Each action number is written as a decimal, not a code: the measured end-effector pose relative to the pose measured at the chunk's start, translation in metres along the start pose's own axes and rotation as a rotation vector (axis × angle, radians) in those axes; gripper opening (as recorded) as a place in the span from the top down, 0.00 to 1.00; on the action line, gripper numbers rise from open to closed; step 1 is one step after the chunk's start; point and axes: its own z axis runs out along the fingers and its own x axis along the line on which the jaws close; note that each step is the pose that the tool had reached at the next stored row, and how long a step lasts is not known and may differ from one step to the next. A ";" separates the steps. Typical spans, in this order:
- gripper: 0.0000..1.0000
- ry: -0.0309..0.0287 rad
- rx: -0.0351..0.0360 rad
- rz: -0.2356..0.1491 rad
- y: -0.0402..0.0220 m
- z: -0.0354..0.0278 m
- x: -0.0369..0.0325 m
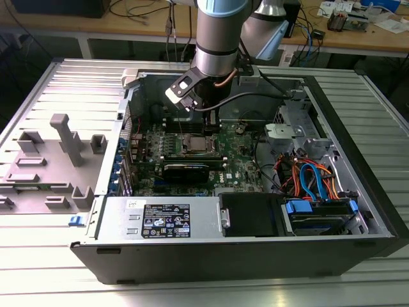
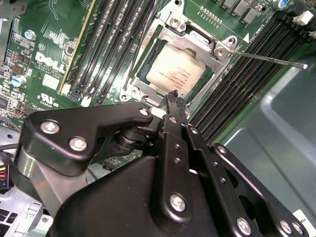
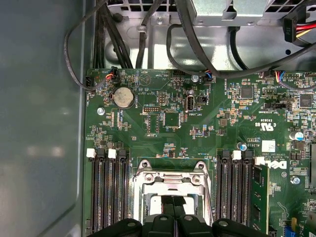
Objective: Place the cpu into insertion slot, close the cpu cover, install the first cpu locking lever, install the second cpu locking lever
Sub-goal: 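Close the cpu cover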
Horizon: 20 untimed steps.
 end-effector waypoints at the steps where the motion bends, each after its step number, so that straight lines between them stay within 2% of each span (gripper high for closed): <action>1: 0.89 0.0001 0.0000 0.000 0.0000 0.0000 0.0000; 9: 0.89 0.0005 0.0001 0.000 -0.0005 0.0000 0.0000; 11: 0.89 0.0008 0.0000 0.000 -0.0053 0.0001 0.0001; 12: 0.89 0.0011 0.0001 0.000 -0.0119 0.0007 0.0003; 14: 0.89 0.0013 0.0000 -0.002 -0.0203 0.0034 0.0005; 17: 0.89 0.0015 0.0003 -0.007 -0.0247 0.0075 -0.0005; 20: 0.89 0.0030 0.0003 -0.010 -0.0257 0.0098 -0.0012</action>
